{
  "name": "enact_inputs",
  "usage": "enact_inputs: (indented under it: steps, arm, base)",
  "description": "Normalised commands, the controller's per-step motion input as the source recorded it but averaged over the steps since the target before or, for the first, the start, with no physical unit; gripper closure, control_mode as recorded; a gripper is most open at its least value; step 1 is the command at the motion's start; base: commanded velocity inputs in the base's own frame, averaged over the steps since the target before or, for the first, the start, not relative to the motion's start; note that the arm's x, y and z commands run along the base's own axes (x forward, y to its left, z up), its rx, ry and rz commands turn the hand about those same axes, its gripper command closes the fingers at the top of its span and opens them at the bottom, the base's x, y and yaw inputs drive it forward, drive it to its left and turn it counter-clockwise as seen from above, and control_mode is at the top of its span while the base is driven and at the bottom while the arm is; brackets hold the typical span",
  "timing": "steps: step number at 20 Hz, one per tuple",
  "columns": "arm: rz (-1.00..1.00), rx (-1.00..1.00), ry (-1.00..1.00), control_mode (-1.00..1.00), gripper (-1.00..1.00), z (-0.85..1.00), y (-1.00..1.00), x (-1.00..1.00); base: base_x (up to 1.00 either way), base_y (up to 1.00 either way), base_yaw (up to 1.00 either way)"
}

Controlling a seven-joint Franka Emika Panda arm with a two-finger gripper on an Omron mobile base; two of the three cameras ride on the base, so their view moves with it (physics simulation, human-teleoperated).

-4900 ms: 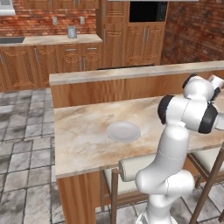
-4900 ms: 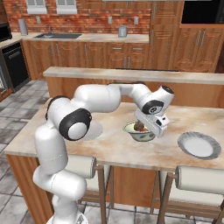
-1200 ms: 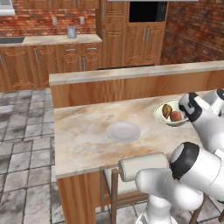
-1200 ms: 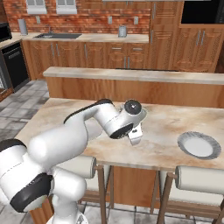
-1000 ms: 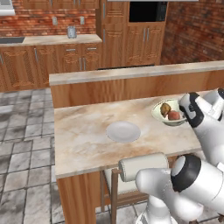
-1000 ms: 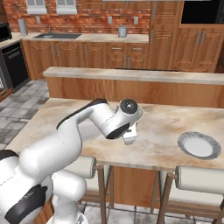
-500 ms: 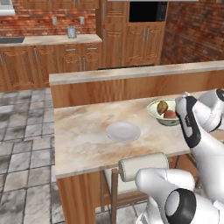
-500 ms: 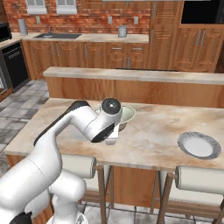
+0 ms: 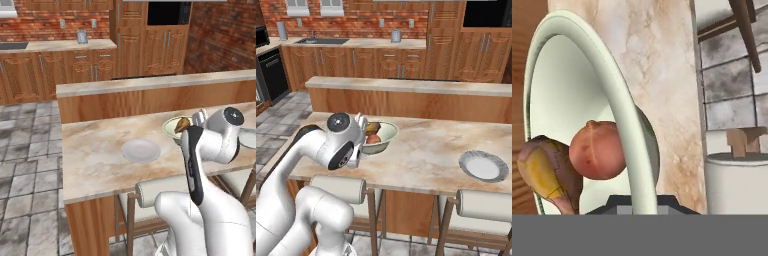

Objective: Pick the chicken drumstick and onion from their plates and place them in the bowl. Then put the bowl in the fridge.

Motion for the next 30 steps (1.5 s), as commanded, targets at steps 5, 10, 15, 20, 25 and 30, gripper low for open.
enact_inputs:
  steps: [5,10,15,20,25,30]
  arm:
    - [-0.11,0.07,0.00,-1.00,1.00,0.21,0.48,-0.46]
    - [-0.03,0.11,-0.01,-1.00,1.00,0.20,0.42,-0.52]
    - [0.00,0.07,-0.10,-1.00,1.00,0.15,0.35,-0.50]
    - [0.01,0.00,-0.18,-1.00,1.00,0.12,0.36,-0.46]
    - [0.00,-0.02,-0.10,-1.00,1.00,-0.16,0.39,-0.13]
    - [0.02,-0.01,-0.07,-1.00,1.00,-0.21,0.34,0.01]
  base:
    - [0.00,0.00,0.00]
    - [0.00,0.00,0.00]
    - [0.00,0.00,0.00]
    - [0.00,0.00,0.00]
    - [0.00,0.00,0.00]
    - [0.00,0.00,0.00]
